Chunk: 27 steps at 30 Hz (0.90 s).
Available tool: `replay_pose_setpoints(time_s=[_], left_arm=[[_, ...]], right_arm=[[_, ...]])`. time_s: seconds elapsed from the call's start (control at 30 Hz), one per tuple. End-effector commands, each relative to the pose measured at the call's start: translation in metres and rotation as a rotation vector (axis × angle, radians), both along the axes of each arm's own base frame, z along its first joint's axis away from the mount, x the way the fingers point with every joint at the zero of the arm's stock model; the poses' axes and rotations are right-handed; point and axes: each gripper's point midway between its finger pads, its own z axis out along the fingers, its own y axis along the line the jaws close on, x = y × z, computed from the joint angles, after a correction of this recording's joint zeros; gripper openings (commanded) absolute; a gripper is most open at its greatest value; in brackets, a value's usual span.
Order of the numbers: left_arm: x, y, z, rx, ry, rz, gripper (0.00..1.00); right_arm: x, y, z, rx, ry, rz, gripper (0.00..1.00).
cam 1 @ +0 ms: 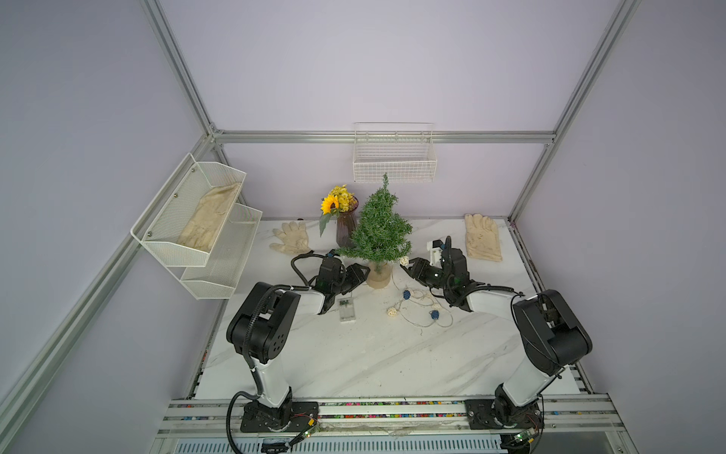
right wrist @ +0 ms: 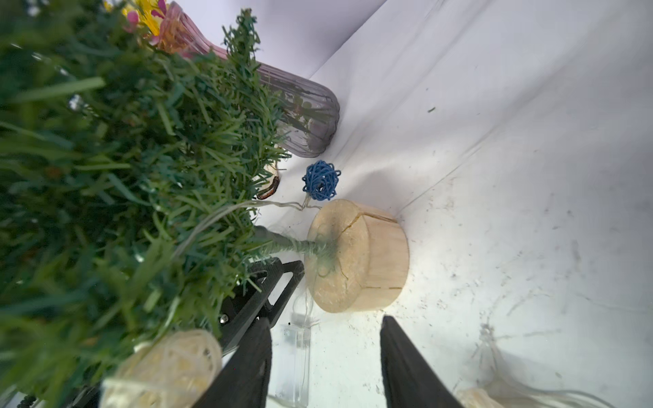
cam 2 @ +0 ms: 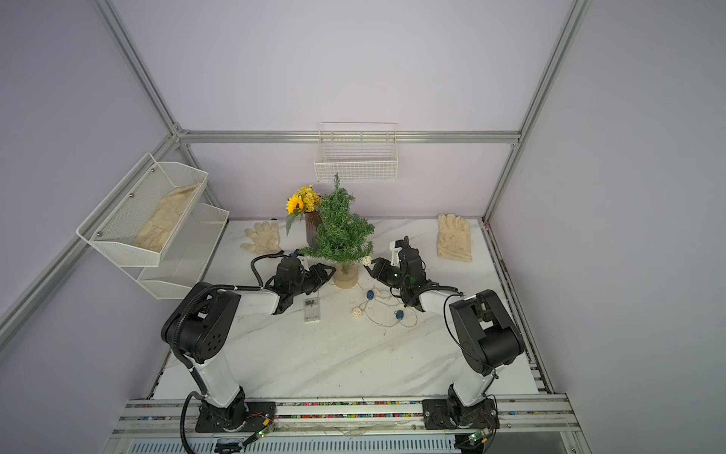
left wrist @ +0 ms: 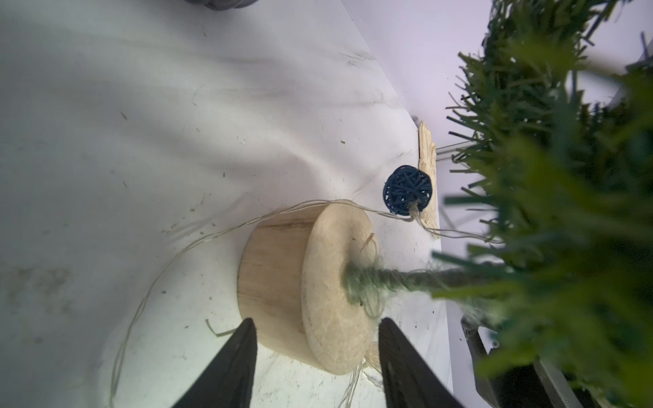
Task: Remove string lights from the small christmas tree
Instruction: Adjust the Christmas tree at the center of the board.
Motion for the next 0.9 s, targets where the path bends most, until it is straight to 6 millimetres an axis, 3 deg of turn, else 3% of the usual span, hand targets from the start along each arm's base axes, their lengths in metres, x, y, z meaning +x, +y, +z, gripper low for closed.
replay_pose_setpoints(time_s=[0.0, 0.17, 0.37, 0.53, 0.73, 0.87], left_arm=[[-0.002, -0.006, 0.002, -0.027, -0.031, -0.033, 0.56], [0.001, -0.007, -0.010, -0.012, -0.014, -0.020, 0.56], [0.010, -0.003, -0.039, 0.043, 0.041, 0.020, 0.51], [0.002, 0.002, -0.060, 0.140, 0.102, 0.053, 0.44], [-0.007, 0.004, -0.071, 0.170, 0.137, 0.052, 0.43], [-0.008, 0.002, -0.069, 0.169, 0.152, 0.050, 0.44]], right_arm=[[-0.007, -0.015, -0.005, -0.062, 0.011, -0.036, 0.52], [-0.011, -0.015, 0.004, -0.079, -0.008, -0.015, 0.52], [-0.020, -0.015, 0.019, -0.068, -0.026, 0.000, 0.52], [-0.032, -0.012, 0.042, -0.016, -0.092, 0.036, 0.53], [-0.049, -0.005, 0.068, 0.080, -0.222, 0.090, 0.57], [-0.059, 0.011, 0.072, 0.089, -0.269, 0.147, 0.61]])
